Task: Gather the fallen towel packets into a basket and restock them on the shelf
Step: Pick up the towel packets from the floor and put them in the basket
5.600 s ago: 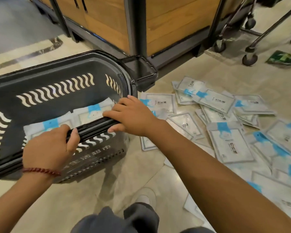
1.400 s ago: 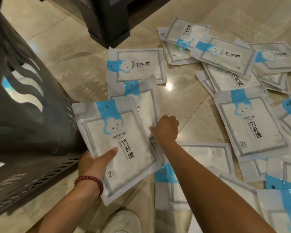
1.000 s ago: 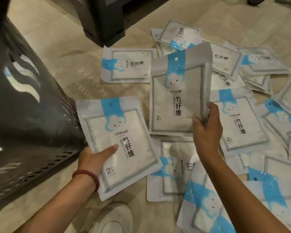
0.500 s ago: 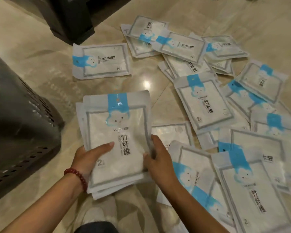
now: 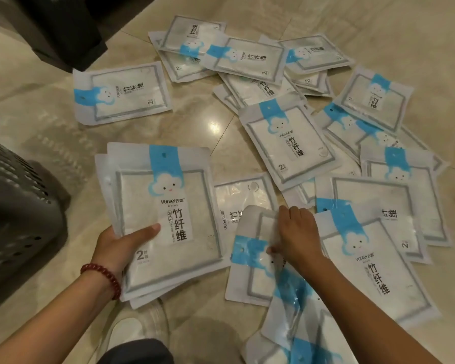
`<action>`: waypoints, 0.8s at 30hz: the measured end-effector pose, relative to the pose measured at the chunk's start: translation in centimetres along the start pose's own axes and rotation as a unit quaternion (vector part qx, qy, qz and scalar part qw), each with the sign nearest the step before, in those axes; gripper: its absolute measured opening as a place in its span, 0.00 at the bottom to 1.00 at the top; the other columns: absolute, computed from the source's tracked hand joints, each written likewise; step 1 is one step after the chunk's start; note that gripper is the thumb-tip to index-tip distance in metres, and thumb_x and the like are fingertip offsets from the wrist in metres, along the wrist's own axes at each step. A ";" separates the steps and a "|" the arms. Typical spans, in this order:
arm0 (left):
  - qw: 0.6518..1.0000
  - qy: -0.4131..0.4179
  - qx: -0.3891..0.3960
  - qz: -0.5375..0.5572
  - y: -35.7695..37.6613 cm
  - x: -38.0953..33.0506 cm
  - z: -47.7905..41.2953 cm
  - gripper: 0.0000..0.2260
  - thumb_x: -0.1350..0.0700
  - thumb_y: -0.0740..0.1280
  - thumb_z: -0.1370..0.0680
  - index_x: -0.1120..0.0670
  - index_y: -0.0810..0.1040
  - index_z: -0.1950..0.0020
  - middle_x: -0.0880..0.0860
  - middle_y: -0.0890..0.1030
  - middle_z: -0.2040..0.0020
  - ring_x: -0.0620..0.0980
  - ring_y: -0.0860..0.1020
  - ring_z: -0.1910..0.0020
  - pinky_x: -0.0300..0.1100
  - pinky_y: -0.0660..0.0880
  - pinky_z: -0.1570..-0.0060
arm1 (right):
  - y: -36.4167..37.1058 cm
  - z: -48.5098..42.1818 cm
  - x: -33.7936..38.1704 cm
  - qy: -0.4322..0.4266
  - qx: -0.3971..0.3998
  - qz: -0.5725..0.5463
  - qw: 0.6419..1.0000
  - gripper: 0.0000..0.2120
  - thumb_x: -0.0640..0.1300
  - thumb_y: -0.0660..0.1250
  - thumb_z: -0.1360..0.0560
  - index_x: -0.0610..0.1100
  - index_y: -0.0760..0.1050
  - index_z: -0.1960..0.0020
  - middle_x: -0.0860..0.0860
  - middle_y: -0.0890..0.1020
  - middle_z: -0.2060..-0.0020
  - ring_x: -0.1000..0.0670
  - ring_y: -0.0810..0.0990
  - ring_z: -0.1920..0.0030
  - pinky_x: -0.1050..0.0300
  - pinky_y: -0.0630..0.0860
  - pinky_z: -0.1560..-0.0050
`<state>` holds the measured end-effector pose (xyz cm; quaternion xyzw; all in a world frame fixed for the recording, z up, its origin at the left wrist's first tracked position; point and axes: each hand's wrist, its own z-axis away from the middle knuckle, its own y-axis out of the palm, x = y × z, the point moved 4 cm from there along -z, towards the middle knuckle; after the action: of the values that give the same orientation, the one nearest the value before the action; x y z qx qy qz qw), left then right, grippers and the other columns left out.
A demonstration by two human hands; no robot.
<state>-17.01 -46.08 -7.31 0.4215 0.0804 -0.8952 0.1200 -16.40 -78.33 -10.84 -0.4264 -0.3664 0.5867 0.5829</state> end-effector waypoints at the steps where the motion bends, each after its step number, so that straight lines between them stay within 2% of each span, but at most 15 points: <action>1: 1.000 -0.002 0.001 0.001 0.0 0.1 0.1 0.11 0.62 0.75 0.35 0.56 0.81 0.54 0.52 0.85 0.62 0.51 0.84 0.64 0.40 0.79 0.71 | -0.6 -0.1 0.1 -0.020 -0.024 0.004 0.999 0.27 0.58 0.74 0.35 0.45 0.69 0.44 0.49 0.76 0.50 0.49 0.72 0.51 0.57 0.65 0.51; 3: 1.000 -0.009 0.007 0.009 0.0 0.2 0.3 0.11 0.62 0.75 0.34 0.57 0.80 0.53 0.54 0.85 0.61 0.52 0.84 0.64 0.41 0.79 0.71 | -1.7 -0.3 -0.4 -0.050 -0.040 -0.107 0.992 0.13 0.52 0.71 0.30 0.47 0.69 0.55 0.50 0.77 0.56 0.50 0.72 0.56 0.58 0.64 0.58; 4: 1.000 -0.015 0.010 0.018 -0.1 0.1 0.3 0.12 0.63 0.74 0.34 0.57 0.80 0.53 0.54 0.85 0.61 0.52 0.84 0.64 0.41 0.79 0.71 | -2.1 -0.4 -0.8 -0.064 -0.018 -0.198 0.978 0.12 0.49 0.71 0.29 0.46 0.69 0.58 0.50 0.77 0.59 0.50 0.72 0.57 0.56 0.64 0.59; 6: 0.999 -0.023 0.025 0.036 -0.1 -0.2 0.4 0.14 0.63 0.74 0.36 0.57 0.80 0.52 0.55 0.85 0.60 0.53 0.84 0.63 0.43 0.79 0.71 | -3.7 -0.4 -1.7 -0.093 0.009 -0.335 0.938 0.09 0.47 0.71 0.29 0.45 0.73 0.55 0.51 0.78 0.59 0.50 0.75 0.56 0.55 0.68 0.58; 9: 0.996 -0.028 0.048 0.066 -0.3 -0.8 0.5 0.16 0.60 0.73 0.38 0.57 0.80 0.50 0.56 0.85 0.58 0.53 0.84 0.61 0.44 0.80 0.69 | -6.1 -0.3 -3.1 -0.103 -0.005 -0.426 0.899 0.09 0.47 0.72 0.29 0.55 0.74 0.53 0.57 0.79 0.59 0.55 0.77 0.57 0.59 0.70 0.59; 12: 0.990 -0.034 0.066 0.117 -0.1 -1.6 0.7 0.16 0.59 0.71 0.36 0.57 0.80 0.48 0.56 0.85 0.54 0.53 0.84 0.57 0.47 0.81 0.66 | -7.7 -0.1 -3.8 -0.091 -0.073 -0.504 0.856 0.07 0.45 0.72 0.28 0.49 0.75 0.52 0.56 0.79 0.61 0.58 0.77 0.60 0.62 0.73 0.60; 14: 0.984 -0.045 0.078 0.151 0.2 -2.5 0.9 0.18 0.58 0.71 0.35 0.57 0.80 0.45 0.57 0.84 0.50 0.54 0.83 0.53 0.51 0.81 0.60 | -8.8 0.4 -4.2 -0.052 -0.146 -0.525 0.837 0.06 0.45 0.71 0.27 0.48 0.74 0.54 0.55 0.79 0.62 0.57 0.76 0.61 0.61 0.72 0.62; 16: 0.980 -0.055 0.082 0.174 0.5 -3.9 1.4 0.20 0.57 0.70 0.34 0.56 0.79 0.42 0.57 0.83 0.47 0.55 0.82 0.50 0.55 0.80 0.55 | -9.9 1.4 -4.8 0.021 -0.233 -0.498 0.835 0.08 0.48 0.70 0.27 0.48 0.71 0.57 0.54 0.76 0.64 0.54 0.74 0.63 0.55 0.70 0.65; 18: 0.976 -0.053 0.089 0.191 0.8 -5.5 2.2 0.16 0.57 0.69 0.34 0.55 0.83 0.47 0.56 0.84 0.48 0.54 0.83 0.51 0.54 0.80 0.57 | -11.4 2.6 -5.3 0.096 -0.292 -0.462 0.832 0.12 0.52 0.69 0.27 0.45 0.69 0.58 0.53 0.74 0.65 0.50 0.73 0.63 0.53 0.67 0.64; 21: 0.969 -0.041 0.111 0.217 1.2 -8.4 4.3 0.08 0.57 0.68 0.33 0.54 0.86 0.59 0.55 0.85 0.53 0.53 0.84 0.57 0.49 0.81 0.66 | -14.1 3.9 -5.3 0.138 -0.301 -0.445 0.832 0.16 0.53 0.67 0.26 0.39 0.71 0.53 0.47 0.77 0.59 0.45 0.74 0.58 0.48 0.72 0.57; 23: 0.968 -0.035 0.120 0.219 1.4 -10.5 5.9 0.08 0.57 0.68 0.32 0.55 0.86 0.58 0.55 0.85 0.54 0.53 0.84 0.58 0.48 0.81 0.68 | -16.2 4.7 -5.2 0.154 -0.303 -0.441 0.831 0.16 0.53 0.66 0.26 0.40 0.71 0.52 0.48 0.76 0.59 0.46 0.73 0.57 0.50 0.70 0.58; 24: 0.968 -0.035 0.123 0.218 1.4 -11.6 6.8 0.09 0.58 0.68 0.31 0.55 0.86 0.55 0.56 0.85 0.54 0.53 0.84 0.58 0.49 0.81 0.67 | -17.2 5.1 -5.2 0.167 -0.307 -0.437 0.829 0.15 0.52 0.66 0.25 0.40 0.71 0.51 0.48 0.75 0.59 0.46 0.73 0.58 0.52 0.68 0.59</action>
<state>-14.47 -47.41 5.91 0.4089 -0.1278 -0.8648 0.2620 -15.00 -82.29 7.34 -0.4701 -0.5725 0.0473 0.6701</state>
